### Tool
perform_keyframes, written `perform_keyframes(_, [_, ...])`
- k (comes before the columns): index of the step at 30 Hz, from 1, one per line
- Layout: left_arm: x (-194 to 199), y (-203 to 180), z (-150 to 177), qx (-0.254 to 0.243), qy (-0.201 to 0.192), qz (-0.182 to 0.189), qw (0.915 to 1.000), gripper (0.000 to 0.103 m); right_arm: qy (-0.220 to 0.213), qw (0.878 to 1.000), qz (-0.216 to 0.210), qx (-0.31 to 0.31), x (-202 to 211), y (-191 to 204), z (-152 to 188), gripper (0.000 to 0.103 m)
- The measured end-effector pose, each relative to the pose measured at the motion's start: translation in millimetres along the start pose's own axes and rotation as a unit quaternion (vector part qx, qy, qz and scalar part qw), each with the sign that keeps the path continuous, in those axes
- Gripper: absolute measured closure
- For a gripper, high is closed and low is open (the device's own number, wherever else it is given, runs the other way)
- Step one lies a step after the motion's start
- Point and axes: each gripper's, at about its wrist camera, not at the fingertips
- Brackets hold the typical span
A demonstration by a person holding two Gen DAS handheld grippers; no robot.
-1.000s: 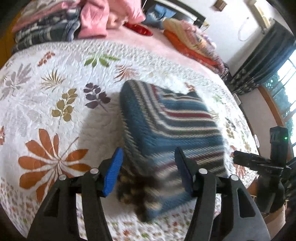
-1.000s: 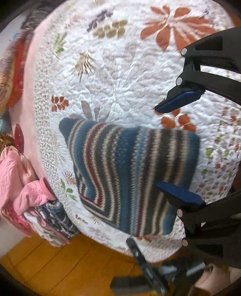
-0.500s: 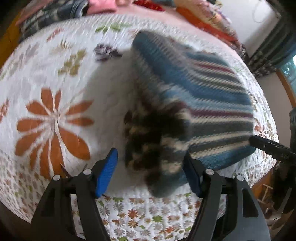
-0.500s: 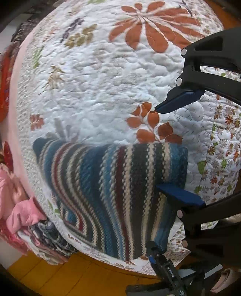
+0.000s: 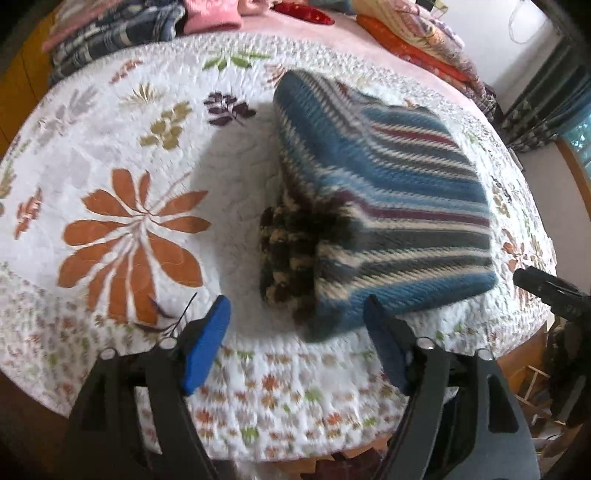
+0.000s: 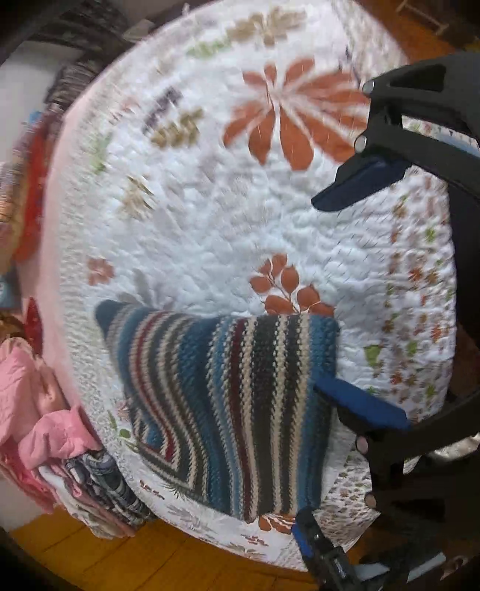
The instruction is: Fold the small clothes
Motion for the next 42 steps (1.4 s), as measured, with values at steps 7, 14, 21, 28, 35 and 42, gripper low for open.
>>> perform_keyframes(7, [51.7, -21.6, 9.3, -0.020, -0.018, -0.038, 0.9989, 0.014, -0.026, 0.999, 0.022, 0.021, 53.9, 15.8, 10.3, 0.004])
perform_keyframes(14, [81.3, -29.8, 23.0, -0.021, -0.028, -0.054, 0.9979, 0.012, -0.032, 0.998, 0.040, 0.025, 81.3, 24.3, 27.1, 0.004])
perform_keyframes(21, [102.6, -35.2, 34.5, -0.023, -0.037, -0.057, 0.9974, 0.011, -0.027, 0.999, 0.029, 0.018, 96.3, 33.8, 39.6, 0.004])
perform_keyframes(28, [113.7, -32.7, 40.1, -0.014, -0.046, -0.056, 0.9973, 0.011, -0.027, 0.999, 0.036, 0.021, 101.1, 43.9, 43.4, 0.004])
perform_keyframes(35, [115.6, -34.5, 40.7, -0.015, -0.048, -0.055, 0.9972, 0.011, -0.025, 0.999, 0.033, 0.028, 103.3, 56.4, 43.2, 0.004])
perform_keyframes(42, [118.2, -38.1, 40.4, -0.023, -0.051, -0.061, 0.9966, 0.011, -0.036, 0.998, 0.036, 0.039, 111.2, 65.5, 38.4, 0.004])
Point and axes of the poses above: each gripper's, at about its wrist camera, not at the fingertips, and x roughly against the way its jaws point, y to its left, z to its underside, and after that the axes turned 8 degrees about -y, right-handed
